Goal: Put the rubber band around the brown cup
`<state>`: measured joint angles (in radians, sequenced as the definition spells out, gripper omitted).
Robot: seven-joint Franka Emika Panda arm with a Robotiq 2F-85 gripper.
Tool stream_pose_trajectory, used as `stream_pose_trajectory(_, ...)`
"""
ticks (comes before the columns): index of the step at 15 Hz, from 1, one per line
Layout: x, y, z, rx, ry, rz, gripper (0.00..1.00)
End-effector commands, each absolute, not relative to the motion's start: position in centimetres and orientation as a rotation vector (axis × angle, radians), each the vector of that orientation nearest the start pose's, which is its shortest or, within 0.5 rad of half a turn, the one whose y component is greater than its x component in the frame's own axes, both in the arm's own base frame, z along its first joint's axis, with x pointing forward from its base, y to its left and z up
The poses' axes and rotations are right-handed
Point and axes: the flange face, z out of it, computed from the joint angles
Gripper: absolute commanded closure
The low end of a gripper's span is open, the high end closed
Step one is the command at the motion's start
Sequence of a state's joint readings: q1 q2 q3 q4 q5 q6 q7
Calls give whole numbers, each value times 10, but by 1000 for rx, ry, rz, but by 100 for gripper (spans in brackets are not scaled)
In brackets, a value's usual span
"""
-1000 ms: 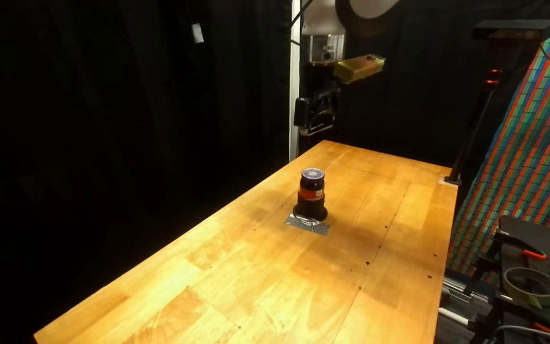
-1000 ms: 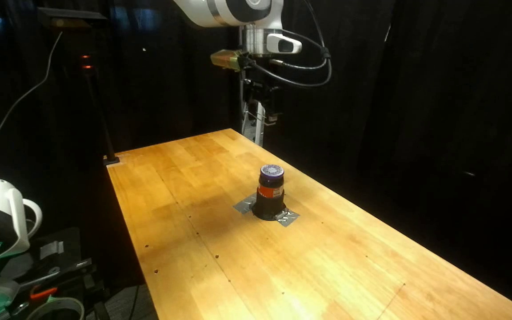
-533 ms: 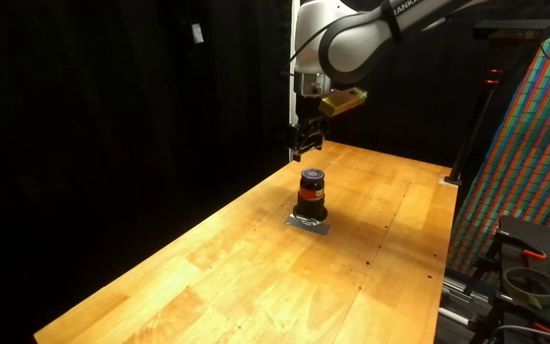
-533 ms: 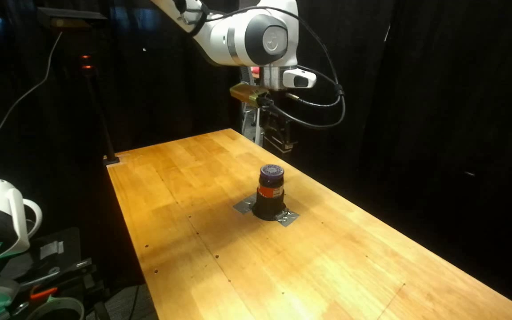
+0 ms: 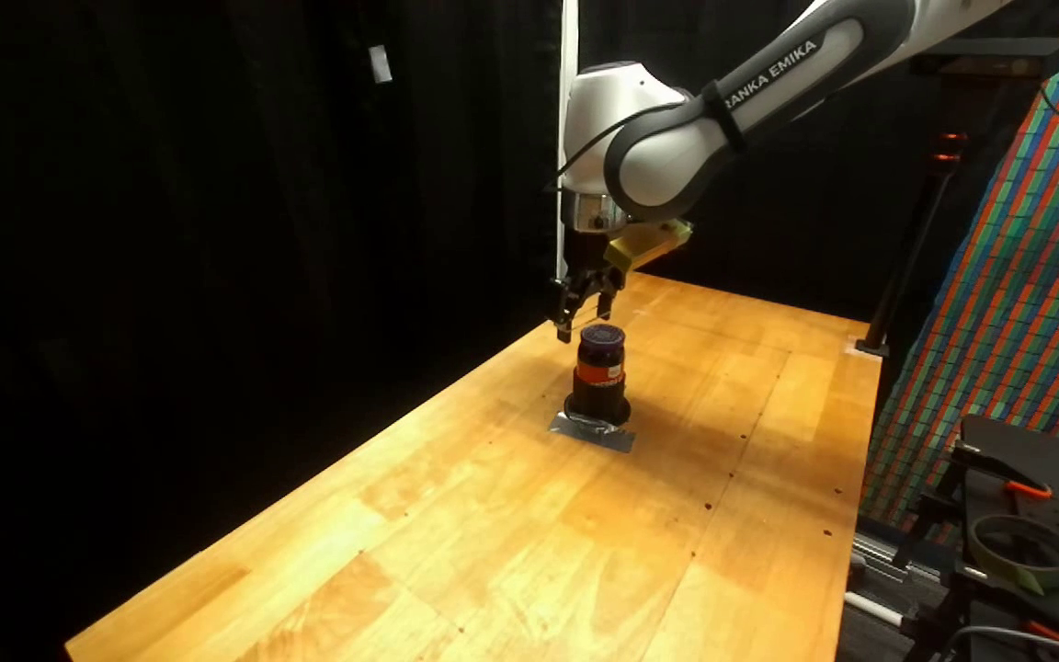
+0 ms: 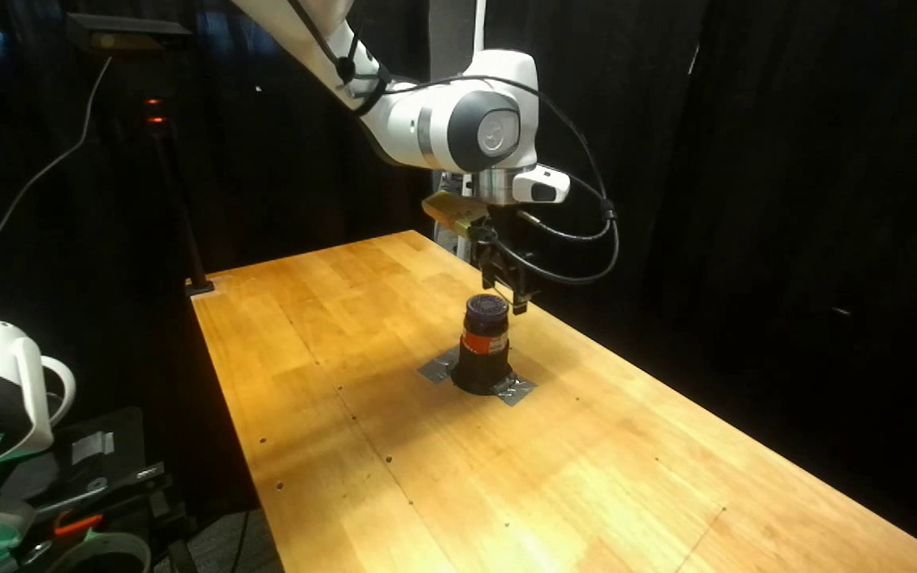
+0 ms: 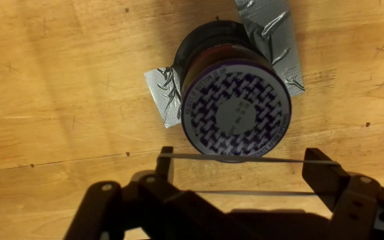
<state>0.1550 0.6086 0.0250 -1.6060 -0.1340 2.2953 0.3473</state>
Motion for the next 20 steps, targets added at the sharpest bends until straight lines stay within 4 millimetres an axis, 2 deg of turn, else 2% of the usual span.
stream_pose_trajectory(1,698,117,273,-3194,168,-209,0)
stream_pose_trajectory(8,682,114,253,-3190,177,-106,0)
stream_pose_trajectory(11,667,111,258,-3161,184,-62,0)
stream_pose_trajectory(16,649,100,277,-3109,257,-122,0)
stream_pose_trajectory(20,625,91,274,-3070,300,-129,0)
